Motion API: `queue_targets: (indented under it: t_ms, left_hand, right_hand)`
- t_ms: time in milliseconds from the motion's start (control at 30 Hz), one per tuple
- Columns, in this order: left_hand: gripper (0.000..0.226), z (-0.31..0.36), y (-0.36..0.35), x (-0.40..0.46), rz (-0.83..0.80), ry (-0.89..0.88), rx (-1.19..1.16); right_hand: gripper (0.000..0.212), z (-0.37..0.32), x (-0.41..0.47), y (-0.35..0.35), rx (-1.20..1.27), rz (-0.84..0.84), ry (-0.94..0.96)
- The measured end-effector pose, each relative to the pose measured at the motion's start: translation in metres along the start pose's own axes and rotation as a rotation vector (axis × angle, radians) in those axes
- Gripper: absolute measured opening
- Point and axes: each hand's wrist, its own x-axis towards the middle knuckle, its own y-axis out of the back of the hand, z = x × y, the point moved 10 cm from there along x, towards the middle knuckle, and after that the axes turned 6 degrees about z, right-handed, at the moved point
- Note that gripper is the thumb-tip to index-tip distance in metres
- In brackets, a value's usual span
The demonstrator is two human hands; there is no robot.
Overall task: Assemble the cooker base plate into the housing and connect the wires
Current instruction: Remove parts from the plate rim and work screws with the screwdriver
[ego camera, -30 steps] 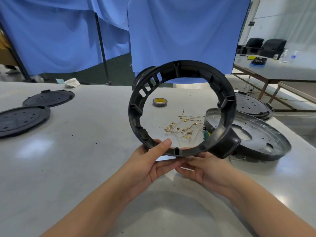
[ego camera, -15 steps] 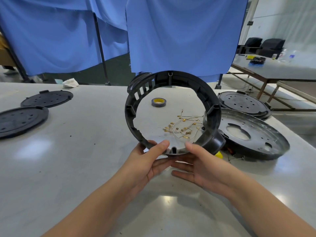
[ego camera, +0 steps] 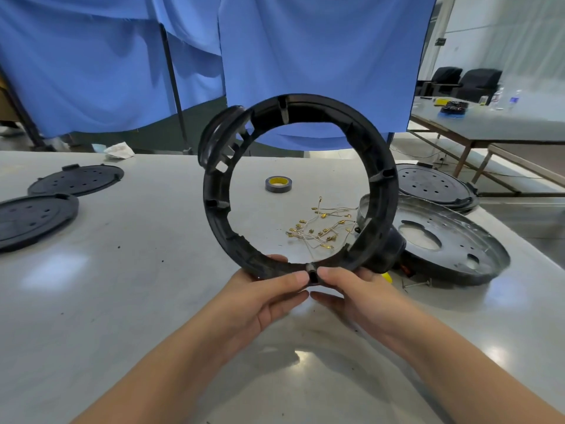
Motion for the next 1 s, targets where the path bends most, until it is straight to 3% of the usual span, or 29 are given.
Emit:
queue_targets:
  t_ms: [367,567,667,767,833,933,1000]
  left_hand:
    - [0.078,0.004,0.009,-0.002,0.115,-0.020,0.075]
    - [0.057,-0.007,0.006,0.000,0.088,0.081,-0.056]
    - [0.056,-0.013,0.005,0.002,0.081,0.123,-0.078]
    - [0.050,-0.015,0.006,0.003,0.077,0.154,-0.096]
    - [0.045,-0.016,0.006,0.003,0.068,0.173,-0.110]
    - [0.045,-0.016,0.007,0.004,0.074,0.196,-0.131]
    - [0.048,-0.015,0.009,0.004,0.088,0.208,-0.162]
  right_hand:
    - [0.037,0.012,0.009,-0.001,-0.054,0.019,-0.036]
    - [0.028,0.014,0.005,-0.013,0.027,-0.066,-0.103]
    - [0.040,0.015,0.005,-0.011,-0.016,-0.064,-0.136]
    - [0.079,0.017,0.003,-0.007,-0.117,-0.076,-0.195]
    - [0.092,0.020,-0.002,-0.006,-0.234,-0.133,-0.256]
    - [0.085,0.017,-0.012,-0.002,-0.417,-0.255,-0.314]
    - [0.069,0.007,-0.017,0.004,-0.582,-0.322,-0.275]
